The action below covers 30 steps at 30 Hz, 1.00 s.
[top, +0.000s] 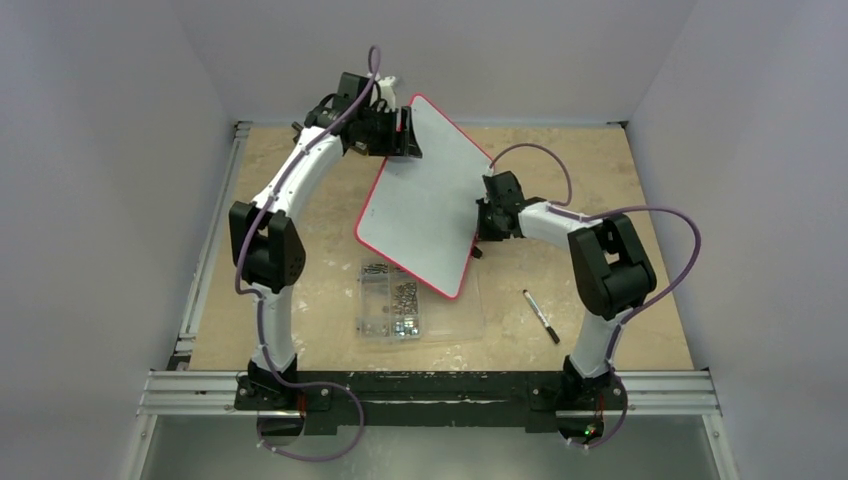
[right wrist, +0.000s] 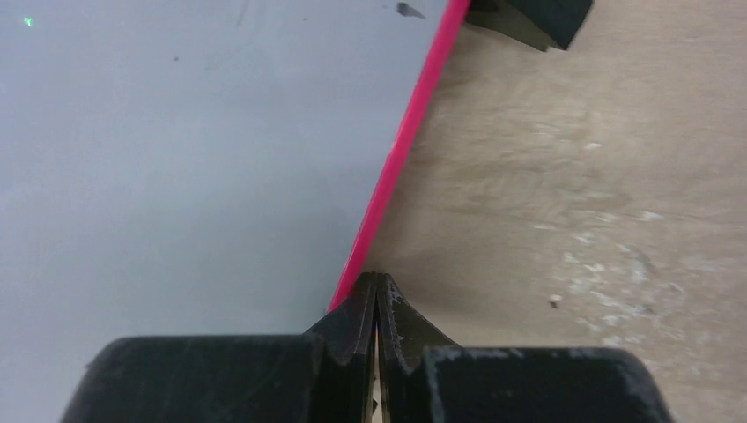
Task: Write a sentence on the whiteboard
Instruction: Adjust the whiteboard stand at the center of the board.
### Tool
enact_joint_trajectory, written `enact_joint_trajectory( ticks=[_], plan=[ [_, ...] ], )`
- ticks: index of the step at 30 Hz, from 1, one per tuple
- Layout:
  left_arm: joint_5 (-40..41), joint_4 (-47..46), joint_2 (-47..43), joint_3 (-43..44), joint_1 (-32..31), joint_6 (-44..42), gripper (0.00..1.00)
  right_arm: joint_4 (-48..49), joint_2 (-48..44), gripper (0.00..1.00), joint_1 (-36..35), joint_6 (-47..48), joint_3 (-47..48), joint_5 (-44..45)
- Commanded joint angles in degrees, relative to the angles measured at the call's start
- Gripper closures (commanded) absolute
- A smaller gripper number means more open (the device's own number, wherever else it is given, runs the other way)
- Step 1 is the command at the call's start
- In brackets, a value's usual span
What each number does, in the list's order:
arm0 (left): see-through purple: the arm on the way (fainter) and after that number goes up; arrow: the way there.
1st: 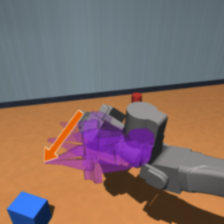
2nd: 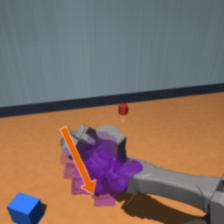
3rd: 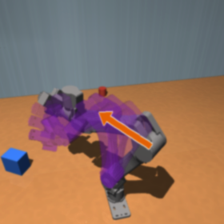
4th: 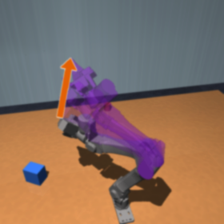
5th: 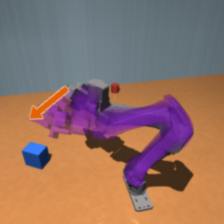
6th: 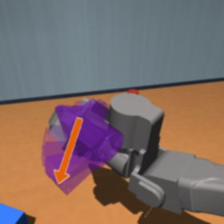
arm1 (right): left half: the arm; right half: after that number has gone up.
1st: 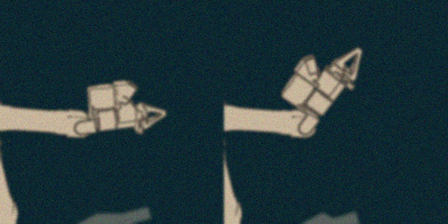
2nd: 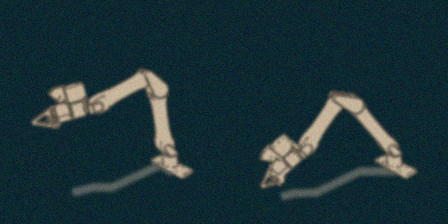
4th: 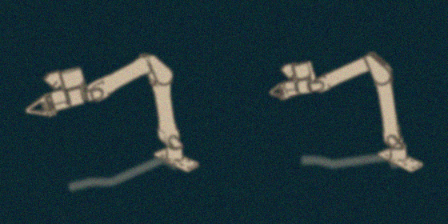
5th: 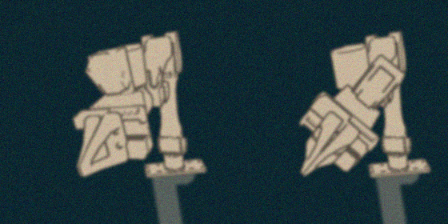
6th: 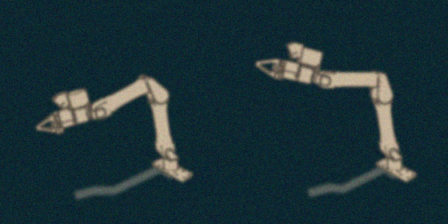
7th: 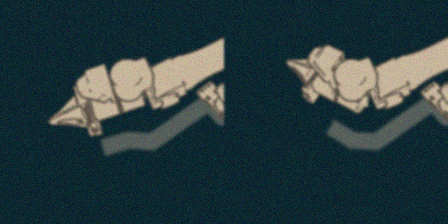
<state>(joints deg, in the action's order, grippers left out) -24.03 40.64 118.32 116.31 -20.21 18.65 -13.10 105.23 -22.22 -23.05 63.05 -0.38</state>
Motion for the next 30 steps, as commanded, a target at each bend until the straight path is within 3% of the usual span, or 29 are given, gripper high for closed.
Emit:
enact_joint_trajectory(
  ticks=[1,8,17,30],
  plan=[
    [-7.5,3.2,3.0,6.3,-0.5,-2.2,0.39,2.5,3.7,1.00,-5.3,-2.2,1.8,-10.6],
    [-8.7,6.5,5.8,11.0,-0.3,-4.6,0.36,3.1,5.6,1.00,-9.7,-4.7,4.7,-13.1],
    [-10.0,8.8,8.0,11.0,-0.1,-5.1,0.35,2.7,6.4,1.00,-14.1,-6.0,7.0,-13.9],
    [-15.6,9.7,8.9,5.2,-2.7,-6.2,0.35,3.3,-0.3,1.00,-18.2,-8.6,-1.6,-13.4]
  ],
)
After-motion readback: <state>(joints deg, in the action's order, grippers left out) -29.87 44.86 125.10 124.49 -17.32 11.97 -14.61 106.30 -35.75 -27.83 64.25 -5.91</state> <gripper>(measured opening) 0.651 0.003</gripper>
